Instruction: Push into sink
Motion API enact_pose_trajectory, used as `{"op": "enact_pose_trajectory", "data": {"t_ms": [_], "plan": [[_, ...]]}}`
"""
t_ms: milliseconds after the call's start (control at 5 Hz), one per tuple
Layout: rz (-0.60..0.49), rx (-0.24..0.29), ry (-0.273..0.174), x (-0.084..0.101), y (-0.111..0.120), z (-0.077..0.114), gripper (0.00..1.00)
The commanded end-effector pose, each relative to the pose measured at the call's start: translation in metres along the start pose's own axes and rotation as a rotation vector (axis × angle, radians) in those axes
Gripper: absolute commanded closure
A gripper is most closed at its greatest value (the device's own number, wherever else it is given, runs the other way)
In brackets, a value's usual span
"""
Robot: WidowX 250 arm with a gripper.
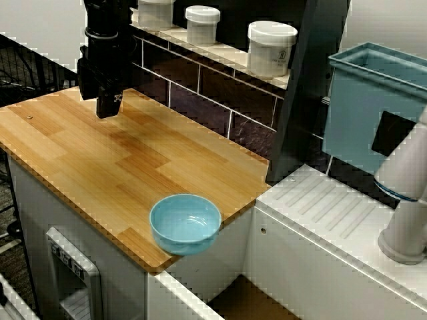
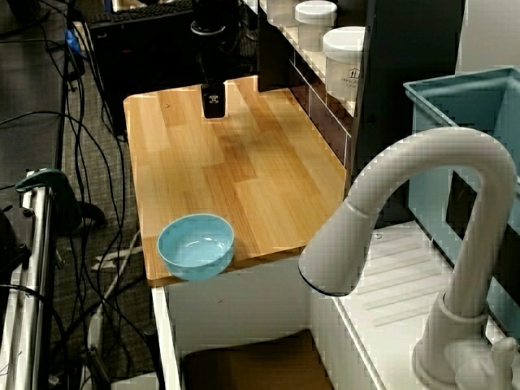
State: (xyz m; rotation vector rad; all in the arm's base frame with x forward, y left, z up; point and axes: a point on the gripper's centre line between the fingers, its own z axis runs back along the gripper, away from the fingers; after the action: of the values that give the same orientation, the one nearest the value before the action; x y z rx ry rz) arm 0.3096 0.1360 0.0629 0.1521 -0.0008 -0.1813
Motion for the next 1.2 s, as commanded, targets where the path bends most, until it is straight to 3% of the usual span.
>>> {"op": "enact_pose_trajectory", "data": {"t_ms": [0, 200, 600, 800, 1000], "plan": [[0.000, 0.000, 0.000, 0.000, 0.000, 0.000, 0.00], [-0.025, -0.006, -0.015, -0.017, 0.004, 0.006, 0.00], [-0.078, 0.011, 0.009, -0.031, -0.012, 0.018, 0.00], [-0.088, 0.033, 0.009, -0.035, -0.018, 0.012, 0.00], [-0.170, 0.050, -0.018, -0.048, -0.032, 0.010, 0.00]]}}
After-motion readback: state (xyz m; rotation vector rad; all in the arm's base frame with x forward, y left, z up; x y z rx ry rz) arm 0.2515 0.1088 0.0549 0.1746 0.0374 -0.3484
